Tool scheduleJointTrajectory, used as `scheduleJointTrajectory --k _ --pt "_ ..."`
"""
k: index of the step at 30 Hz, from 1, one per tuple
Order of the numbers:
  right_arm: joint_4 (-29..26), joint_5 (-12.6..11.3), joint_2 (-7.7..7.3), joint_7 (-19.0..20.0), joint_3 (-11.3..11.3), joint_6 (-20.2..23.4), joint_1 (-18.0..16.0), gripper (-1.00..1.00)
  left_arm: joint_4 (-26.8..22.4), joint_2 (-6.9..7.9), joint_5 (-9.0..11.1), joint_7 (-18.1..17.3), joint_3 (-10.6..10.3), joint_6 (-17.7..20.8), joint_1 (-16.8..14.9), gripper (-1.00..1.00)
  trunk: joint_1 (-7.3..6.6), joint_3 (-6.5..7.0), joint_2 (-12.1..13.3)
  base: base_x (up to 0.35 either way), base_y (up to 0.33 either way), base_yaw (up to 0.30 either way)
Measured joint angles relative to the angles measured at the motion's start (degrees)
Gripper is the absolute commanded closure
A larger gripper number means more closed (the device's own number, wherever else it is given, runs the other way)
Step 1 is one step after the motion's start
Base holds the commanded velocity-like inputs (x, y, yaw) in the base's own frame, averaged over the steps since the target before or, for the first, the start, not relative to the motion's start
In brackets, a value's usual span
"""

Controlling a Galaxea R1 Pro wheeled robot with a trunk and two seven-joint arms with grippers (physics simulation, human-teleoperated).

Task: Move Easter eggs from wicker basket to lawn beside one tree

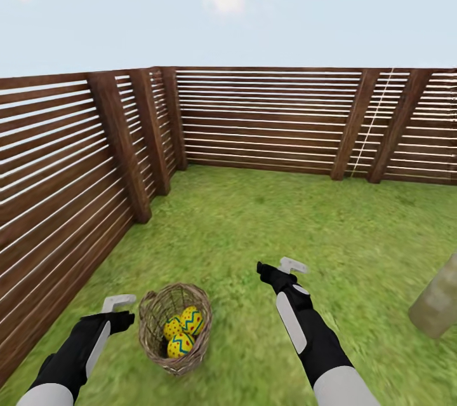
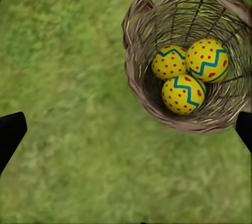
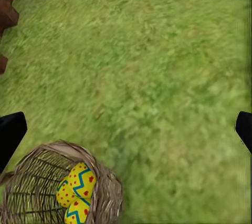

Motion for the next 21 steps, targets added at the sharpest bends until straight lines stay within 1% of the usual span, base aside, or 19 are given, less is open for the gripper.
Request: scheduleJointTrajectory --k 9,16,21 --pt "-0.01 0.00 0.00 0.00 0.00 0.00 0.00 -1.00 0.00 -0.02 0.02 0.00 -0.06 -0.03 0.00 -1.00 0.02 0.00 0.00 0.022 0.020 -0.280" --pt "0.01 0.00 0.01 0.00 0.01 -0.01 0.00 -1.00 -0.01 -0.02 -0.02 0.00 -0.08 -0.01 0.00 -1.00 0.01 0.00 0.00 0.029 0.201 -0.280" --pt "0.01 0.00 0.05 0.00 0.00 -0.04 0.00 -1.00 0.00 -0.02 -0.03 0.00 -0.08 -0.02 0.00 -1.00 0.01 0.00 0.00 0.084 0.108 -0.280"
